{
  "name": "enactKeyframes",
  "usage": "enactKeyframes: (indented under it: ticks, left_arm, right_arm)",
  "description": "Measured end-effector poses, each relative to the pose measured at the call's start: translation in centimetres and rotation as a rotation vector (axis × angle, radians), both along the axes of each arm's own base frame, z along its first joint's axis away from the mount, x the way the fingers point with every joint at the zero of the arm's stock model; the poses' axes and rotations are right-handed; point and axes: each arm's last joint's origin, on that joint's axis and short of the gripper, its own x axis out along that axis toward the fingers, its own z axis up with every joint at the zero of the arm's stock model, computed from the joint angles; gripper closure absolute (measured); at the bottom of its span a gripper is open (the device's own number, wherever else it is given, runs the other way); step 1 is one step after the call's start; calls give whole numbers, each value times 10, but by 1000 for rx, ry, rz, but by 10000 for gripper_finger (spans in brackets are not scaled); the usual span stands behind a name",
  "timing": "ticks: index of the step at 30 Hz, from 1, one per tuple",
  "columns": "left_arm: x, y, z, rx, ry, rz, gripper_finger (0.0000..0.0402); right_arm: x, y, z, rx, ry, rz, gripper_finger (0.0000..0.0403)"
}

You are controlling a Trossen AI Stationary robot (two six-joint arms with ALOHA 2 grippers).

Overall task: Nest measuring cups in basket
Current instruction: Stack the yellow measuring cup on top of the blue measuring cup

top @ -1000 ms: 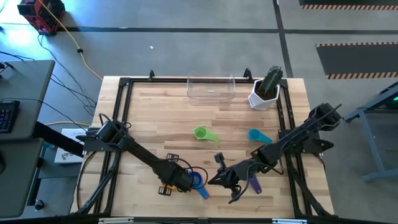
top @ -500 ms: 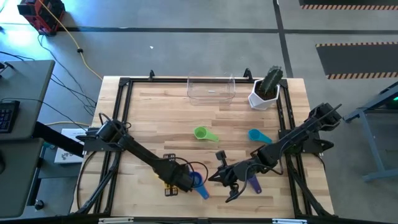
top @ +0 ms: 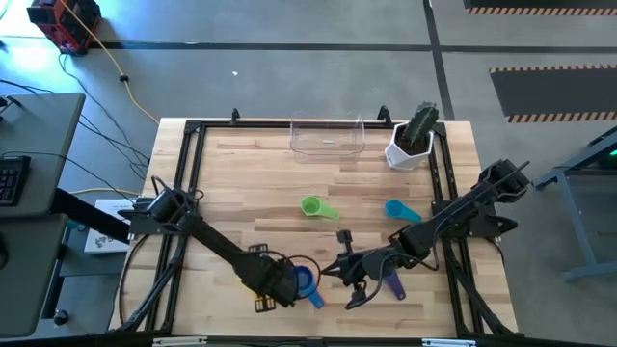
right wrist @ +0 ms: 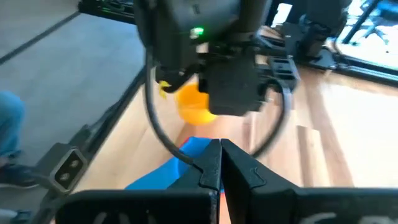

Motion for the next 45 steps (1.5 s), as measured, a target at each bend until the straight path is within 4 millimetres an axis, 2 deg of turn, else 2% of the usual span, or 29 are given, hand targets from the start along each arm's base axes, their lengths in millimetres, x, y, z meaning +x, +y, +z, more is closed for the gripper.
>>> enactKeyframes:
  ticks: [7, 13, 16, 24, 29, 35, 45]
  left_arm:
    - [-21, -3, 7, 61, 116, -69, 397]
    - [-20, -2, 11, 44, 92, -51, 398]
    - [-20, -1, 11, 35, 98, -27, 398]
    - [-32, -25, 10, 2, 71, -15, 398]
    - [-35, -44, 10, -101, 21, 80, 398]
    - [-25, -59, 11, -228, -99, 258, 396]
    - [8, -57, 19, -401, -294, 660, 395]
  right_arm:
    - [8, -17, -1, -44, -3, -74, 402]
    - [14, -35, -5, -37, 53, -149, 402]
    - [16, -41, -7, 21, 71, -201, 402]
    - [18, -41, -3, 185, 46, -275, 402]
    - [20, -43, -2, 318, 47, -340, 402]
    - [17, -45, -8, 473, 145, -410, 402]
    - [4, -54, -26, 371, 352, -492, 402]
